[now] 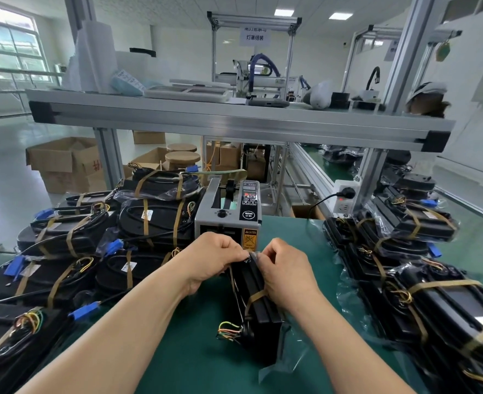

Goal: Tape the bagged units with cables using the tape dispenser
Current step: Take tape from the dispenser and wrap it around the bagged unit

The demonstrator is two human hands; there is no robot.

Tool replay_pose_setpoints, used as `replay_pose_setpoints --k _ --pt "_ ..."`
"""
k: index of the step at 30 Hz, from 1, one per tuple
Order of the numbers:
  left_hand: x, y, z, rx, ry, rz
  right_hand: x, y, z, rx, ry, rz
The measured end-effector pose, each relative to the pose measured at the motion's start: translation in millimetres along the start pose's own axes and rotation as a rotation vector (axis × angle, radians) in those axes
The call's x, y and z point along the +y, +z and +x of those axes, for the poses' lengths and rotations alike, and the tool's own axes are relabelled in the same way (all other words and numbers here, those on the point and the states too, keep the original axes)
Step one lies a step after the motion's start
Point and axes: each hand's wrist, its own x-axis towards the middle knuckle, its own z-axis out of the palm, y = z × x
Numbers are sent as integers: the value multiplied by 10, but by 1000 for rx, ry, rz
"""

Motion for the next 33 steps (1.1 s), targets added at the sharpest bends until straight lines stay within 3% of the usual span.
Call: replay_pose_setpoints --k 20,33 --pt "-85 96 115 114 10 -12 3 15 -5 13 -21 10" --pt "-181 207 108 321 55 156 8 27 4 13 -17 -3"
